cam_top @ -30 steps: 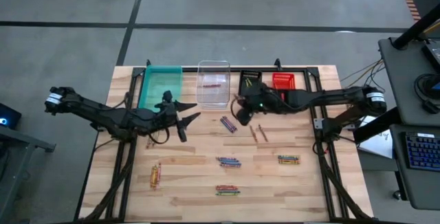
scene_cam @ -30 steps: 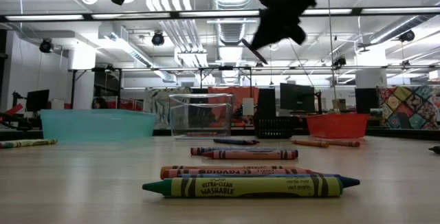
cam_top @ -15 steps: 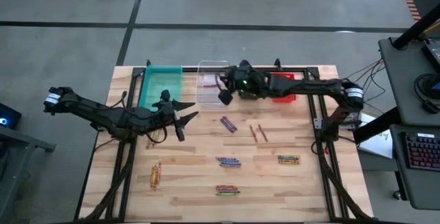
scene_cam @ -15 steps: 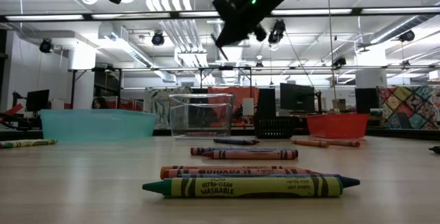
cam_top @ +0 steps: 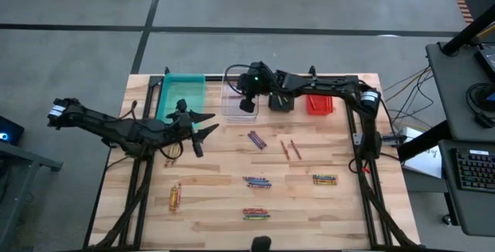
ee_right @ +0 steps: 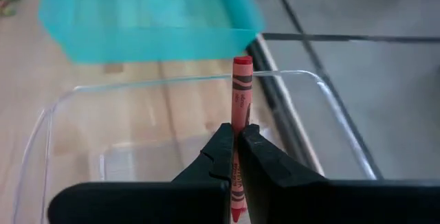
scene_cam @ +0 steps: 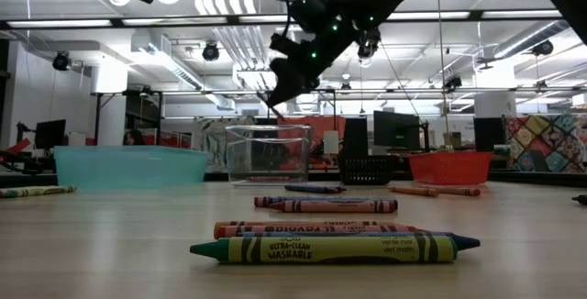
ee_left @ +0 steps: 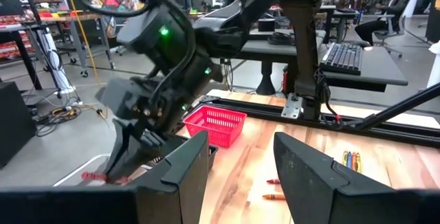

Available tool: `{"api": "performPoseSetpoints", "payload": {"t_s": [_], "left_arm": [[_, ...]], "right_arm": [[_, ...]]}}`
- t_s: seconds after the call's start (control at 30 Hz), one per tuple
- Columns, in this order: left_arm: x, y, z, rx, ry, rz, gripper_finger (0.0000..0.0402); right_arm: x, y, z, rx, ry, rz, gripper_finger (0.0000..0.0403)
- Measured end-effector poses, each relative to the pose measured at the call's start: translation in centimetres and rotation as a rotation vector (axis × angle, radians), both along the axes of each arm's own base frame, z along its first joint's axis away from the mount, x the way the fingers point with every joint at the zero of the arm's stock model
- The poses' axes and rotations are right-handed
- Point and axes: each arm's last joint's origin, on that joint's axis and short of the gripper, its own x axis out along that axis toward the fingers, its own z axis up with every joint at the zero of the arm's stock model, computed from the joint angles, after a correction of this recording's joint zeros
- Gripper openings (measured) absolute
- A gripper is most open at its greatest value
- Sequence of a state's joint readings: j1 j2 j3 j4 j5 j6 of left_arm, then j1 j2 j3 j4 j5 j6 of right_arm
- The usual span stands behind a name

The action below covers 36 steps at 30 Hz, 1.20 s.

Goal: Sort crayons
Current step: Put the red crayon into the transparent bin

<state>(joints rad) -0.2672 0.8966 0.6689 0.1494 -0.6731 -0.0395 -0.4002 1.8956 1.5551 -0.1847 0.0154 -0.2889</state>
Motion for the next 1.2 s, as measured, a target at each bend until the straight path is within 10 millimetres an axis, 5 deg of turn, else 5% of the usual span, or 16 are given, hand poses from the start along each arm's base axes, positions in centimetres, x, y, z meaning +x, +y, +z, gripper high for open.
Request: {"api": "performPoseSetpoints", "payload": {"t_s": [0.57, 1.2], "left_arm": [[-0.2, 0.0, 0.0, 0.002, 0.008, 0.000, 0.0149], [-0.1, 0.0, -0.4, -0.029, 0.018, 0.003, 0.0149]], "right_arm": [[0.6, -1.3, -4.0, 0.065, 0.108, 0.062, 0.0009], [0.7, -1.3, -4.2, 0.076, 0.106, 0.052, 0.0009]]}}
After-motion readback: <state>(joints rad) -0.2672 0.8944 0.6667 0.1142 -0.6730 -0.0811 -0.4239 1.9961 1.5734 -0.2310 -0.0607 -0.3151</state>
